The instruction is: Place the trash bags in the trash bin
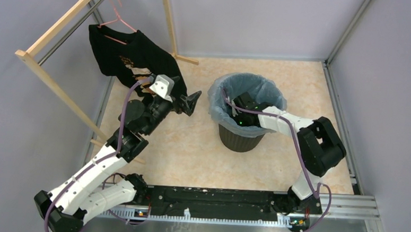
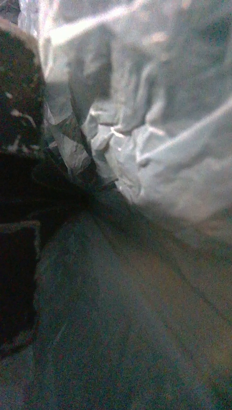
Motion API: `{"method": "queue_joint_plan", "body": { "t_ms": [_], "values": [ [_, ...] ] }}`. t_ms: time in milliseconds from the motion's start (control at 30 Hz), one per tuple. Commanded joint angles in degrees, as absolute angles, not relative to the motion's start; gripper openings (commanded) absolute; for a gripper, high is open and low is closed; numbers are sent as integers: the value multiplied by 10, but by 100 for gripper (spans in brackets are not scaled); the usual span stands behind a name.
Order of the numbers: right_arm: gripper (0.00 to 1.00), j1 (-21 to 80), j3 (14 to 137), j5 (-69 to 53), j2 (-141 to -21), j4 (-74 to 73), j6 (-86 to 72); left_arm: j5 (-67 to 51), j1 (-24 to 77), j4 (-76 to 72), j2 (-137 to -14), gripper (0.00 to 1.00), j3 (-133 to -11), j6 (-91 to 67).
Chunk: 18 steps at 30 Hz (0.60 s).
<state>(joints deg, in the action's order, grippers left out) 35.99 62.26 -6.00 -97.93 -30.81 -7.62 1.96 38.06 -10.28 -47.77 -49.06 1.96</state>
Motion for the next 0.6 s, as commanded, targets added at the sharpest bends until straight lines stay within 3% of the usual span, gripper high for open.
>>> {"method": "queue_joint_plan", "body": {
  "t_ms": [0, 200, 567],
  "values": [
    [5, 366, 619, -74, -992, -290, -79, 12, 383, -129, -484, 99, -494, 15],
    [30, 366, 665, -58, -934, -347, -84, 10, 383, -128, -489, 99, -494, 13],
    [56, 366, 744, -41, -840, -445, -88, 8, 383, -125, -496, 99, -496, 9]
  ]
}}
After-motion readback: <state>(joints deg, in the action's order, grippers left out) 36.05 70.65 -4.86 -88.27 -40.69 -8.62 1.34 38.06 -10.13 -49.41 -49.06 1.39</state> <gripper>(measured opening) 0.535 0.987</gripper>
